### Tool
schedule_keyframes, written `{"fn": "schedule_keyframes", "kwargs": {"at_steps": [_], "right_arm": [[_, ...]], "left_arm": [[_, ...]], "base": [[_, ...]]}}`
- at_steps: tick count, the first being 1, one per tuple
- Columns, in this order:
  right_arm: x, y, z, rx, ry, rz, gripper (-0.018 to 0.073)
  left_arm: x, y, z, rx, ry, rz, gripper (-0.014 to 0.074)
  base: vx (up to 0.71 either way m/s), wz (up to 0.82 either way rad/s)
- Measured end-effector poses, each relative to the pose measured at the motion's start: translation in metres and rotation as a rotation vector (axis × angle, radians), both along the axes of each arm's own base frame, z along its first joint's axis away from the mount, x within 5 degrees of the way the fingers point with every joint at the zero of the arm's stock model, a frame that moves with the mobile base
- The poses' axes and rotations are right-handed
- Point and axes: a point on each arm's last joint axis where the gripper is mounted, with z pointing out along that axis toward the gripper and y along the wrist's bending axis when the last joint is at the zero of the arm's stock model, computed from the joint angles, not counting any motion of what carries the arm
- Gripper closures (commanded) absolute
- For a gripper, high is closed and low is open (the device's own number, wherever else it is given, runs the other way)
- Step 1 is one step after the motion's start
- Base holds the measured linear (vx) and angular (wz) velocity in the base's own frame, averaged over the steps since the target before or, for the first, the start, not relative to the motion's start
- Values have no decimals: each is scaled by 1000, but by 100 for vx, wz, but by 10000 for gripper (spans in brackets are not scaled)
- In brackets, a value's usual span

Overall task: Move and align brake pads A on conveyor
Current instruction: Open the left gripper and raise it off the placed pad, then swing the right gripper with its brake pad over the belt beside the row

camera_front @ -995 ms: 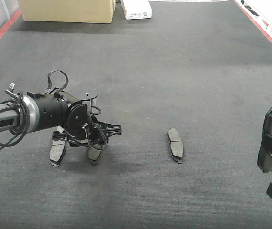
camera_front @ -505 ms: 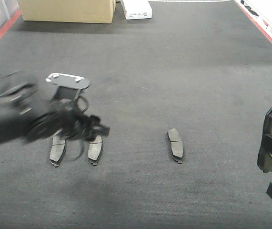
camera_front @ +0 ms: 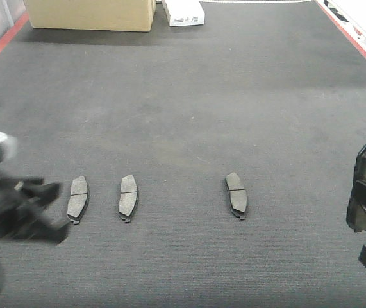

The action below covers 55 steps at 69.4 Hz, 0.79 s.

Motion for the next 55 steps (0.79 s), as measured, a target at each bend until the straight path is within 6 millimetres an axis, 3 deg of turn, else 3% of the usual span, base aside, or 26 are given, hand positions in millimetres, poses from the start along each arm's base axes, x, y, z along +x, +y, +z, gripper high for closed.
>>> {"fn": "schedule_keyframes", "kwargs": {"at_steps": [36,55], "right_arm": [[0,0,0,0,0,0,552],[0,0,0,0,0,0,552]], "left_arm": [[-81,56,11,-99,-275,17,603],[-95,69,11,-106,-297,60,603]], "base": [[0,0],[0,0]]}}
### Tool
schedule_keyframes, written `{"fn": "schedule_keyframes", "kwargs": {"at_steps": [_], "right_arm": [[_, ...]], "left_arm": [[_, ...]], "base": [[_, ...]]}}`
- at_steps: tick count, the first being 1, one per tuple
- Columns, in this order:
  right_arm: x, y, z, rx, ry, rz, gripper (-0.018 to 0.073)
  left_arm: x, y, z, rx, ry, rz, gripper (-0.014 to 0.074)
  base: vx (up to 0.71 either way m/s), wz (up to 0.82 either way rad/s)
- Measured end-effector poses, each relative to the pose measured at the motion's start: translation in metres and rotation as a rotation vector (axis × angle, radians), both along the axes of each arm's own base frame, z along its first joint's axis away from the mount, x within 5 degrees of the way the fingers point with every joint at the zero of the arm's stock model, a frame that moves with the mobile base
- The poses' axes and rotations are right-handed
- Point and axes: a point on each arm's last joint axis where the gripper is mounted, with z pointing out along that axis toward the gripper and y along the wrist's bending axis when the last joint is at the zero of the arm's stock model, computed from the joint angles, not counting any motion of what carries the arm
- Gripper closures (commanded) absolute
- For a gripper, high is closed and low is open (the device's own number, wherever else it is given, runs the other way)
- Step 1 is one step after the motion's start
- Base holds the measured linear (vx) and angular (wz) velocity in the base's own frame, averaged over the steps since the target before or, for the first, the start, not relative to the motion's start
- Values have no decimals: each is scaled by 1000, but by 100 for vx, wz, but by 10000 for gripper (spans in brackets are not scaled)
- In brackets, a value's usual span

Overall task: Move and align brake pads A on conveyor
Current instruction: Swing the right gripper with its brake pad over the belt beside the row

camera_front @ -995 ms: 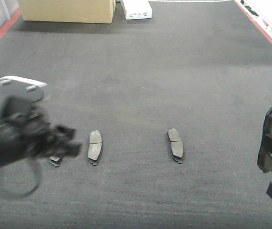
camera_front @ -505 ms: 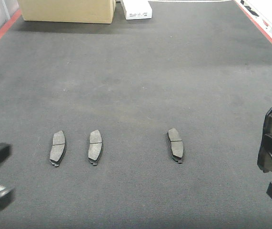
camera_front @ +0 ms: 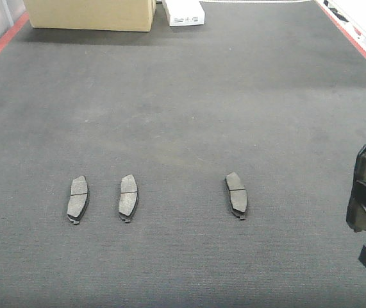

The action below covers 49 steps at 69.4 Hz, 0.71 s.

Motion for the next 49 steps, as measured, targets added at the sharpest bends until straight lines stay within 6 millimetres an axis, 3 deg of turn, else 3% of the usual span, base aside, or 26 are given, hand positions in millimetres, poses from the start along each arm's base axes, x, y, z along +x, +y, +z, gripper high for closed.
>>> {"fn": "schedule_keyframes", "kwargs": {"at_steps": [33,41,49], "right_arm": [[5,1,4,33,-33,-4,540],[24,7,4,48,42,-9,533],[55,16,11,39,146,-10,533]], "left_arm": [[0,0,0,4,2,1,603],[0,0,0,4,2,1,603],[0,0,0,4,3,2,603]], "base": [[0,0],[0,0],[0,0]]}}
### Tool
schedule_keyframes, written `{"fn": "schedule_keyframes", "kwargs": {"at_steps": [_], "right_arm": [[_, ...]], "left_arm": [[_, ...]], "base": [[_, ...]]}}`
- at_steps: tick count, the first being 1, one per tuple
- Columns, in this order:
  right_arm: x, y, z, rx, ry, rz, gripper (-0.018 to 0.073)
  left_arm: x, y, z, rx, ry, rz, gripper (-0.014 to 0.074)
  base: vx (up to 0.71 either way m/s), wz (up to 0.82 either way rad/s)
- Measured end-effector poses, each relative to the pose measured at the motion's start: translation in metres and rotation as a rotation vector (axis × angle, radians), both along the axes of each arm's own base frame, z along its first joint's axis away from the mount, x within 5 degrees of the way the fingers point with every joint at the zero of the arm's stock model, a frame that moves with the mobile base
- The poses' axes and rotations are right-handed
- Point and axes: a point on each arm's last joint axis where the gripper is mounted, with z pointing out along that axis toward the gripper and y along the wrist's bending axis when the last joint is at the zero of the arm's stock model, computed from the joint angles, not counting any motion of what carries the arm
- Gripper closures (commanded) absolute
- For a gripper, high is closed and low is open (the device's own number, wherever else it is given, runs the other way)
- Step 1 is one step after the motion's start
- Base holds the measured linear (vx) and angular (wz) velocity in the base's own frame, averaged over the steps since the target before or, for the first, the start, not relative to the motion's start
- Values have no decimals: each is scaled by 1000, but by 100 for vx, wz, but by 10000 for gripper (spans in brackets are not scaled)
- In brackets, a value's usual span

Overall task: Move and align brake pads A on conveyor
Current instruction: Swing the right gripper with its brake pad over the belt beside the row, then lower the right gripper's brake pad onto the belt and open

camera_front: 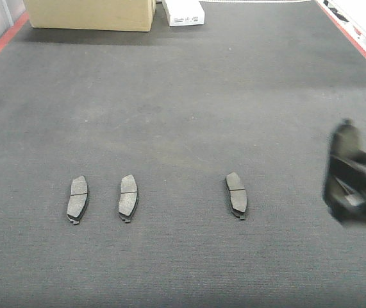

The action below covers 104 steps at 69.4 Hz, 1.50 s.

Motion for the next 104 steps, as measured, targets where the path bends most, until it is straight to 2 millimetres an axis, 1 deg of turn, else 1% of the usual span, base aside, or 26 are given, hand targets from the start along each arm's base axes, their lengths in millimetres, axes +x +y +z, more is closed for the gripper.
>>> {"fn": "schedule_keyframes", "kwargs": {"at_steps": [4,9,18,22,27,31,39,44,50,57,65,73,86,96,104], "right_arm": [[20,6,3,-13,54,2,531],[43,12,1,-31,120,5,530],[85,25,-10,-47,230,5,525],[98,32,-16,-39,267,10,522],[114,46,-23,-42,301,40,517],[123,63,-30,-49,323,81,514],[136,103,-42,-30,389,150,512],[144,121,-51,-18,445,167,511],[156,137,-62,-8,520,168,509],[170,149,-77,-9,604,154,508],[183,157,-98,-22,701,130,503],[191,163,-116,-37,758,118,498],[198,166,-140,-50,799,103,490],[201,167,-147,-44,784,98,469],[204,168,-148,-36,763,97,416]], "left_arm": [[0,0,0,0,0,0,603],[0,0,0,1,0,0,603],[0,0,0,1,0,0,603],[0,0,0,1,0,0,603],[0,0,0,1,0,0,603],[0,0,0,1,0,0,603],[0,0,0,1,0,0,603],[0,0,0,1,0,0,603],[0,0,0,1,0,0,603],[0,0,0,1,0,0,603],[0,0,0,1,0,0,603],[0,0,0,1,0,0,603],[0,0,0,1,0,0,603],[0,0,0,1,0,0,603],[0,0,0,1,0,0,603]], "base": [[0,0],[0,0],[0,0],[0,0],[0,0],[0,0],[0,0],[0,0],[0,0],[0,0],[0,0],[0,0],[0,0],[0,0],[0,0]]}}
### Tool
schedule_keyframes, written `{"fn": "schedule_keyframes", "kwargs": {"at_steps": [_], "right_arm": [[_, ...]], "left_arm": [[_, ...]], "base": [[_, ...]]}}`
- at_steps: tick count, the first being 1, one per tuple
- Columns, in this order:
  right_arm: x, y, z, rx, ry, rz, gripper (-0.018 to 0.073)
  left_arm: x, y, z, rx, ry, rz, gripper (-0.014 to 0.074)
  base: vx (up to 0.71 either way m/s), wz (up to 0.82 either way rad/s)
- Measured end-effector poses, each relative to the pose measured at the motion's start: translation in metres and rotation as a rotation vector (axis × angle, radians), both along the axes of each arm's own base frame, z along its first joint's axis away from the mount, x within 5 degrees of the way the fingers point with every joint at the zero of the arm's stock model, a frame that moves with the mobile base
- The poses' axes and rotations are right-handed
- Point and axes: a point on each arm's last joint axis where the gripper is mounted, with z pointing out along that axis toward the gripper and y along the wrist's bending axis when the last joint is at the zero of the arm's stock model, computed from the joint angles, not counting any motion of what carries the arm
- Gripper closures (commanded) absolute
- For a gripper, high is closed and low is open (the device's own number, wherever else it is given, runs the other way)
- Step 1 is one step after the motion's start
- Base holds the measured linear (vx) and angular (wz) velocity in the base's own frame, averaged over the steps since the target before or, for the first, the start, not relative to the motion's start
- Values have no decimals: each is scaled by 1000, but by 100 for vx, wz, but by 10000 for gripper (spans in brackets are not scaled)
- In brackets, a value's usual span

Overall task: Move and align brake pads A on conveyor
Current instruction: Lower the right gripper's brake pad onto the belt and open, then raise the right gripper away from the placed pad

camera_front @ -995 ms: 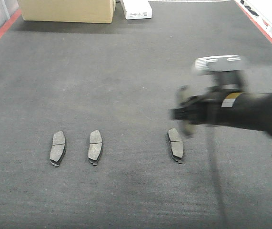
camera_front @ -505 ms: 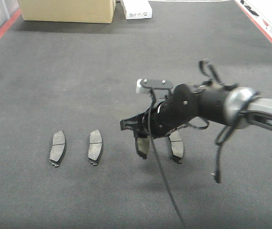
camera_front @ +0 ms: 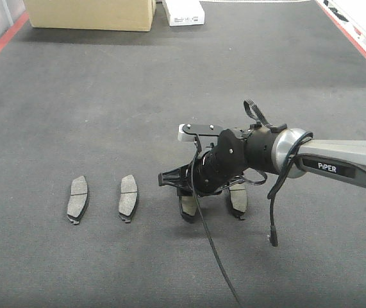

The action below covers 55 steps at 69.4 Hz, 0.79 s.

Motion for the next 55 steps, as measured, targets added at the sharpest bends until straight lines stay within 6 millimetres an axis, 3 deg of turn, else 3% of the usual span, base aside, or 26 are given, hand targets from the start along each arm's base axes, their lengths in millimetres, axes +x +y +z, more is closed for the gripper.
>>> {"fn": "schedule_keyframes", "kwargs": {"at_steps": [24,34,42,55], "right_arm": [[3,1,2,7,-26,-1,122],[3,1,10,16,-51,1,67],[0,-3,37,19,-125,22,69],[-16,-18,110,-29,-318,92,69]], "left_arm": [[0,0,0,0,0,0,603],[0,0,0,0,0,0,603],[0,0,0,0,0,0,603],[0,0,0,0,0,0,603]], "base": [[0,0],[0,0],[0,0],[0,0]]}}
